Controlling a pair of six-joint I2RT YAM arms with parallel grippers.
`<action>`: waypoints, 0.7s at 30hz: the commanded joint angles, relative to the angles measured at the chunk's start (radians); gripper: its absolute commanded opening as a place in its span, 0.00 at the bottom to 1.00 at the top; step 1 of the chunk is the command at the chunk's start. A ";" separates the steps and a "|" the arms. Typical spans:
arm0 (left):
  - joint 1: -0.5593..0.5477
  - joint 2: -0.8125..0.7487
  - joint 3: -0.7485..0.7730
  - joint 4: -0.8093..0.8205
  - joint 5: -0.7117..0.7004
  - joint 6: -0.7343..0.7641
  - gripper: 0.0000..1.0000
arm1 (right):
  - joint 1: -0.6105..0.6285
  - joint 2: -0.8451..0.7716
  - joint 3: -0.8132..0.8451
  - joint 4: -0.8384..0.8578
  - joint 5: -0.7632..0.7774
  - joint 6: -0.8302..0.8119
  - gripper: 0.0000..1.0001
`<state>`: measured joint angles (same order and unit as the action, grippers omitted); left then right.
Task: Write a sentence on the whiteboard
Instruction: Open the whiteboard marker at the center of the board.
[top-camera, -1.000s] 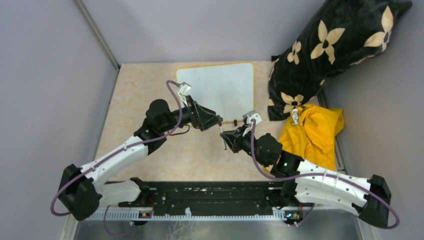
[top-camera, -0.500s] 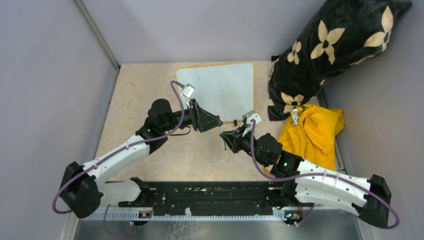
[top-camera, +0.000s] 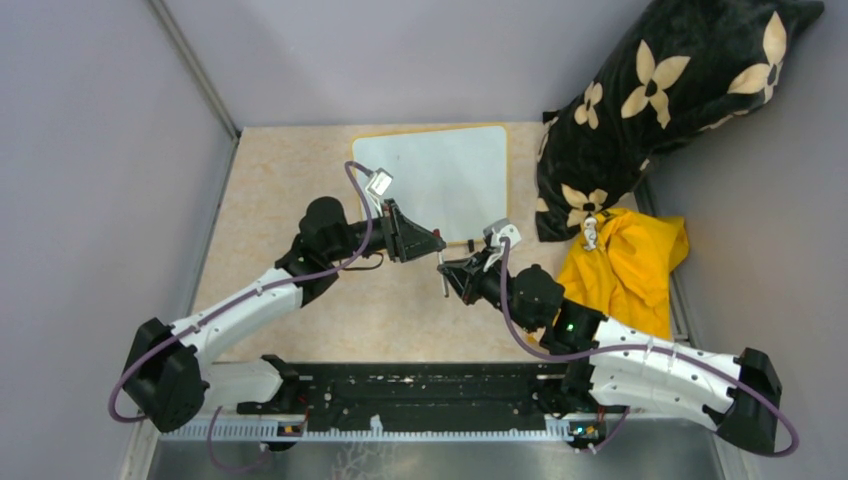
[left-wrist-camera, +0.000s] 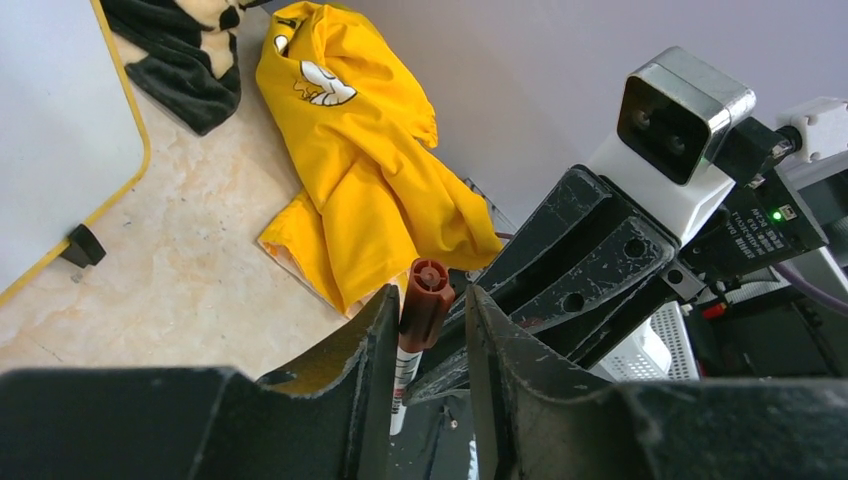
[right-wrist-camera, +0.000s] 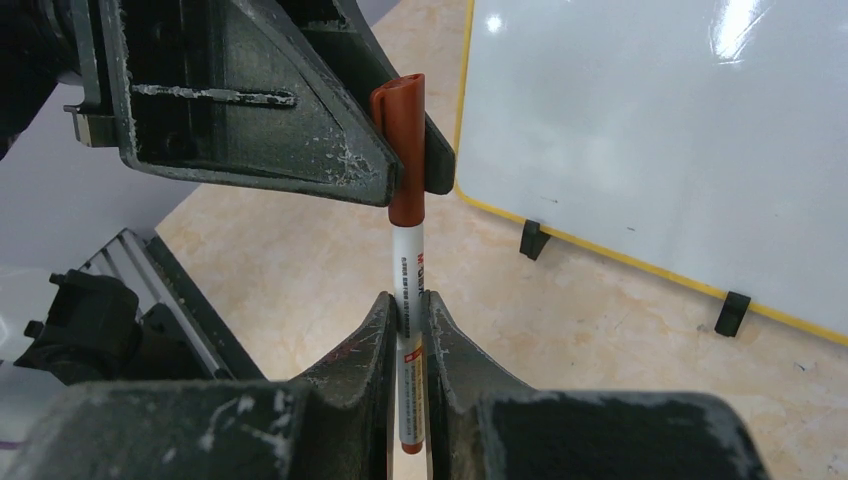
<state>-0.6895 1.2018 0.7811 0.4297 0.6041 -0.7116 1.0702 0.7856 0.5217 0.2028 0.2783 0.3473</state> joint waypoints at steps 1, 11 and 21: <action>-0.004 0.007 -0.013 0.052 0.033 -0.012 0.41 | -0.002 0.000 0.051 0.060 -0.011 -0.011 0.00; -0.005 -0.002 -0.026 0.055 0.015 -0.006 0.36 | -0.003 0.003 0.053 0.055 -0.019 -0.010 0.00; -0.003 -0.057 -0.060 0.094 -0.033 0.003 0.00 | -0.003 0.003 0.084 0.041 -0.034 0.078 0.23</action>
<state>-0.6861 1.1950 0.7471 0.4534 0.5835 -0.7025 1.0702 0.7887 0.5304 0.1959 0.2653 0.3641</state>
